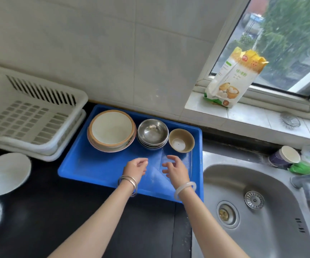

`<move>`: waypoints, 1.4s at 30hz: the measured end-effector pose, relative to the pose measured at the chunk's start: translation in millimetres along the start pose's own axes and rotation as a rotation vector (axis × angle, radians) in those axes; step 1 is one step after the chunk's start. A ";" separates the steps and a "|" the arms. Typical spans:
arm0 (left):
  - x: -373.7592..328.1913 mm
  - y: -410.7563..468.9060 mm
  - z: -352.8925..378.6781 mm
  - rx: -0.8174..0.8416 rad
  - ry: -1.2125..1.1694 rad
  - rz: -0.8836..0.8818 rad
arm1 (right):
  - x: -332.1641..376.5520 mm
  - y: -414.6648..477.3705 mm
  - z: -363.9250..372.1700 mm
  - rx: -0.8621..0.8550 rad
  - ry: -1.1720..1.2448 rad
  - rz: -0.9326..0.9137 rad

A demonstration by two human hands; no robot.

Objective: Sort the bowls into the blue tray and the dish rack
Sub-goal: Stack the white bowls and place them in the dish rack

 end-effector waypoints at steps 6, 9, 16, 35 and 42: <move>40.8 -51.0 -117.7 -0.227 0.117 0.026 | 0.2 -44.7 97.3 0.222 -0.157 -0.061; 68.9 -81.6 -184.2 -0.429 0.143 0.019 | -8.2 -69.8 166.4 0.360 -0.222 -0.077; 140.6 -149.2 -302.9 -0.923 0.277 -0.065 | -23.0 -109.7 322.1 0.602 -0.431 -0.076; 237.3 -154.4 -357.7 -1.003 -0.237 -0.226 | -13.9 -98.7 408.3 0.374 -0.102 0.117; 251.9 -151.7 -357.0 -0.969 -0.357 -0.252 | 24.7 -123.7 396.6 0.459 -0.132 -0.085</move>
Point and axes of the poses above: each hand's wrist, its own y-axis towards the middle knuckle, its own z-axis out of the palm, x = y × z, the point moved 7 cm from there along y, towards the middle knuckle, and after that the axes turned 12 degrees about y, right-handed, at the moved point
